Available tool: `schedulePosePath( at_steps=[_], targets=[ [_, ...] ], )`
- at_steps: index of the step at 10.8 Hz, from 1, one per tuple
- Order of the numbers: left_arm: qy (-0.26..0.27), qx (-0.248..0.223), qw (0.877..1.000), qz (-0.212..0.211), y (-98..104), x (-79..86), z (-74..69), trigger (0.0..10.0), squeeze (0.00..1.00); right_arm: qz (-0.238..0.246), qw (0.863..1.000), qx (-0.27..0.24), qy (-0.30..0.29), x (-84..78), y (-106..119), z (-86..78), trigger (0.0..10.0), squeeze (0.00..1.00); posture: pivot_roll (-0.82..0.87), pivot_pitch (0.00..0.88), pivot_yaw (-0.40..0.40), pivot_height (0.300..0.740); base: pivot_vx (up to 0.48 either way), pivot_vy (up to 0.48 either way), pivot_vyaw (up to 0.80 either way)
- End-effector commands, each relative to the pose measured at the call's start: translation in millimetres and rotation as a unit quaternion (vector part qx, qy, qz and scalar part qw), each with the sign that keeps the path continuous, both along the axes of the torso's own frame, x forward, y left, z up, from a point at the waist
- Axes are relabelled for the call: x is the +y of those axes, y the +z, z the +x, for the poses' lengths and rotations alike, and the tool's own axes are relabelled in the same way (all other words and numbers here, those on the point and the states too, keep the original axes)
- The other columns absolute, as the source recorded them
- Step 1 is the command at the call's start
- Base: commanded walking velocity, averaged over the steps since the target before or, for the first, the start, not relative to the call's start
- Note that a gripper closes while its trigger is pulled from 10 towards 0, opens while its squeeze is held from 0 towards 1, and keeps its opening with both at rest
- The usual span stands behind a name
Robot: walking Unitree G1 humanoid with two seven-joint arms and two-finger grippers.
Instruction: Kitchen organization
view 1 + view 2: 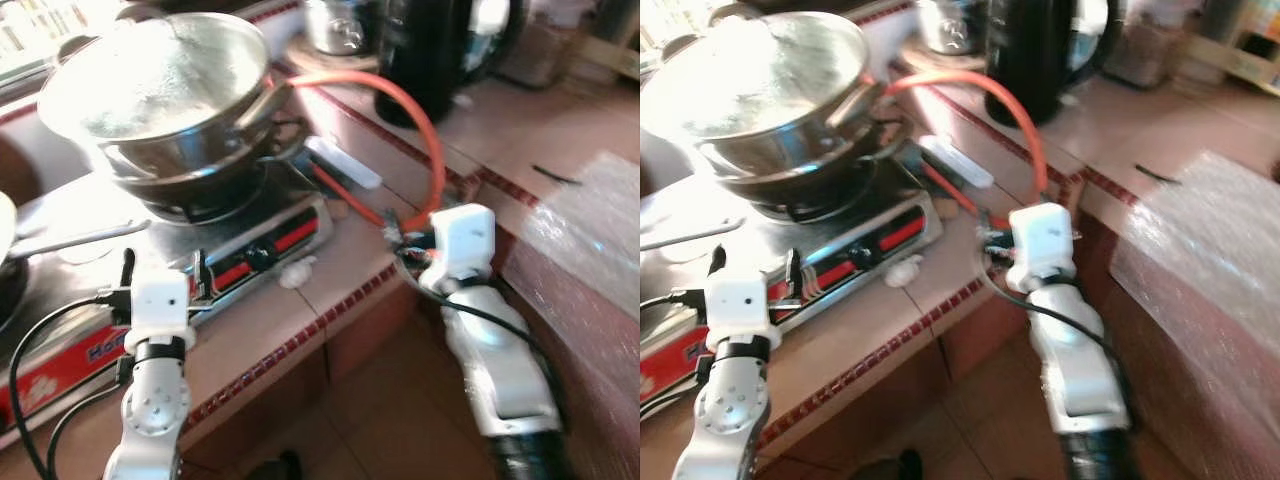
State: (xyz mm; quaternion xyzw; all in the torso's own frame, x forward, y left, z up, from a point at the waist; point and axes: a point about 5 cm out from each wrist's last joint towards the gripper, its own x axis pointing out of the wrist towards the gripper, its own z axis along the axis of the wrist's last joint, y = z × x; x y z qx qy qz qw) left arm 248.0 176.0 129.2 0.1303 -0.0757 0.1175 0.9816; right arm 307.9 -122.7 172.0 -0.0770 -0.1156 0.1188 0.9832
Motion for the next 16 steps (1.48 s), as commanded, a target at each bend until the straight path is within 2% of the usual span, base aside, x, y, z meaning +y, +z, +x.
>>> schedulePosePath(
  at_steps=[1,3,7,11,16],
  targets=[
    [0.005,-0.001,1.0,0.005,-1,-0.7,0.3,10.0,0.0,0.005,1.0,0.009,0.003,-2.3,-3,1.7,10.0,0.0,-0.1,0.145,0.046,0.74,0.0,0.0,0.0],
    [0.014,-0.015,1.0,-0.004,2,-5.5,3.7,10.0,0.0,-0.003,1.0,0.005,0.024,1.5,1,7.3,10.0,0.0,-0.09,0.138,0.007,0.74,0.0,0.0,0.0],
    [0.034,-0.043,0.998,0.006,11,-10.0,9.9,10.0,0.0,-0.013,0.998,0.003,0.054,9.4,7,15.3,10.0,0.0,-0.07,0.126,-0.047,0.74,0.0,0.0,0.0],
    [0.027,-0.035,0.999,0.013,8,-8.8,7.8,10.0,0.0,-0.005,0.999,0.005,0.049,10.2,2,12.9,10.0,0.0,-0.08,0.132,-0.016,0.74,0.0,0.0,0.0],
    [0.008,-0.028,0.999,0.02,11,-6.5,9.8,10.0,0.0,0.009,0.999,0.007,0.031,9.3,-2,9.1,10.0,0.0,-0.08,0.142,0.03,0.74,-0.205,0.0,0.0]
  ],
)
